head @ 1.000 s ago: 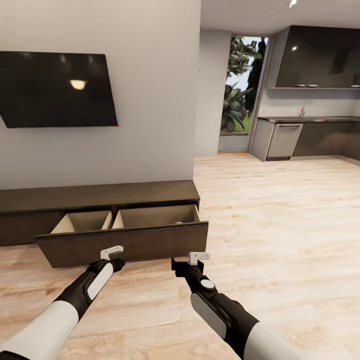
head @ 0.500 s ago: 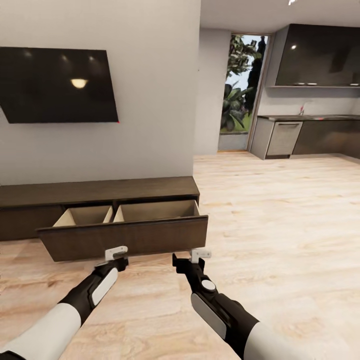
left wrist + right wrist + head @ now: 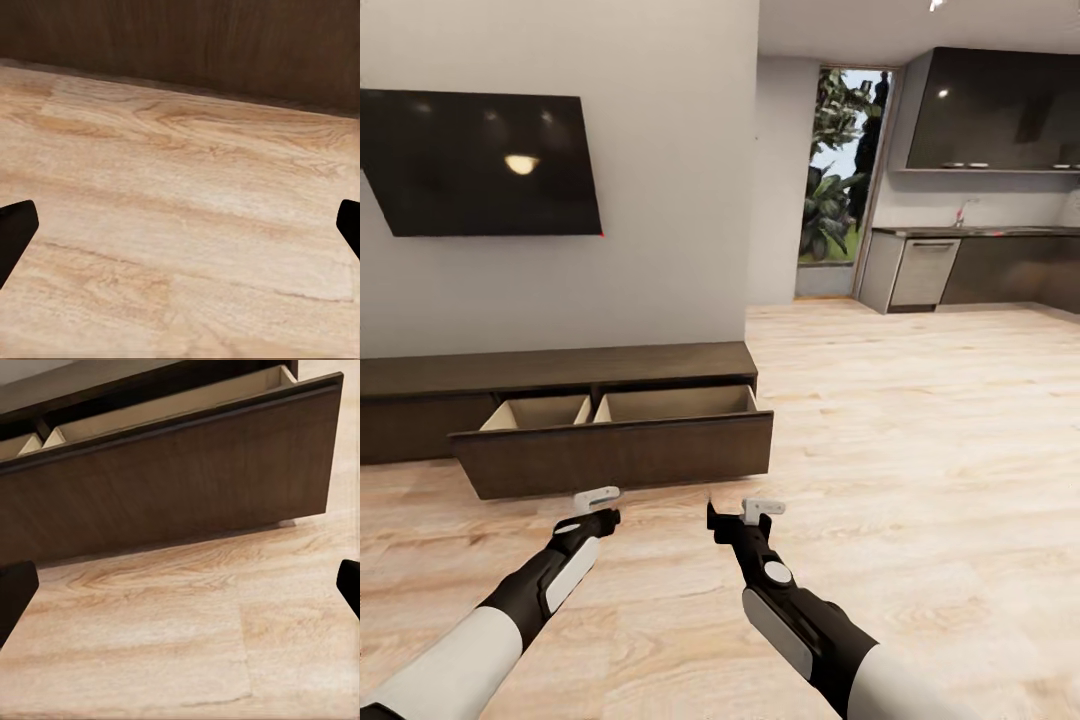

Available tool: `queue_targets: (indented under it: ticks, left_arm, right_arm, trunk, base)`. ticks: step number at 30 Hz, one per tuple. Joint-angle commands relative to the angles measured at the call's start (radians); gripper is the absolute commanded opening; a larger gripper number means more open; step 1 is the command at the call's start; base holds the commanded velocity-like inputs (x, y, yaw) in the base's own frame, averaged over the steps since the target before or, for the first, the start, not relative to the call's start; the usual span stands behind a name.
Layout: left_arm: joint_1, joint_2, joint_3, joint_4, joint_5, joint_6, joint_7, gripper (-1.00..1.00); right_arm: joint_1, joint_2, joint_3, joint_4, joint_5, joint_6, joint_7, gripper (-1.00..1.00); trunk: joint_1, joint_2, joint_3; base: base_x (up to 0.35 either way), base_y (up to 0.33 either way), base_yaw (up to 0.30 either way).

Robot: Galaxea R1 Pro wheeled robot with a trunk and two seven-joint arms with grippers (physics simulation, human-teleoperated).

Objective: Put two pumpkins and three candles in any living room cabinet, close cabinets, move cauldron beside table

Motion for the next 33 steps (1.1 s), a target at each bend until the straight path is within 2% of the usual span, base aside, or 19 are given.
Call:
queue_targets:
  ticks: [1,6,11,15,25,33]
  left_arm:
    - [-0.001,0.001,-0.008,-0.003,0.007,0.002,0.009,1.00]
    - [0.001,0.004,-0.008,-0.036,0.006,-0.019,0.010,1.00]
    - [0.061,0.025,-0.010,-0.204,0.004,-0.049,0.017,1.00]
    - [0.088,0.052,-0.010,-0.273,0.005,-0.051,0.020,1.00]
    - [0.095,0.059,-0.010,-0.288,0.005,-0.046,0.022,1.00]
    - [0.097,0.060,-0.012,-0.283,0.003,-0.052,0.025,1.00]
  right_arm:
    - [-0.002,0.000,0.005,0.000,-0.010,-0.008,-0.005,1.00]
    - [-0.002,-0.001,0.006,0.001,-0.010,-0.008,-0.005,1.00]
    - [-0.002,-0.002,0.007,0.001,-0.010,-0.009,-0.005,1.00]
    - [-0.002,-0.002,0.007,0.001,-0.010,-0.009,-0.005,1.00]
    - [-0.002,-0.002,0.007,0.000,-0.010,-0.011,-0.005,1.00]
    - [-0.002,-0.002,0.008,-0.001,-0.009,-0.056,-0.005,1.00]
  trunk:
    - [0.004,-0.008,-0.004]
    - [0.023,-0.043,-0.020]
    - [0.042,-0.078,-0.036]
    - [0.057,-0.106,-0.048]
    - [0.096,-0.176,-0.079]
    - [0.126,-0.232,-0.104]
  base:
    - [-0.075,0.000,0.000]
    - [-0.028,0.000,0.000]
    - [-0.003,0.000,0.000]
    - [0.000,0.000,0.000]
    - [0.000,0.000,0.000]
    - [0.000,0.000,0.000]
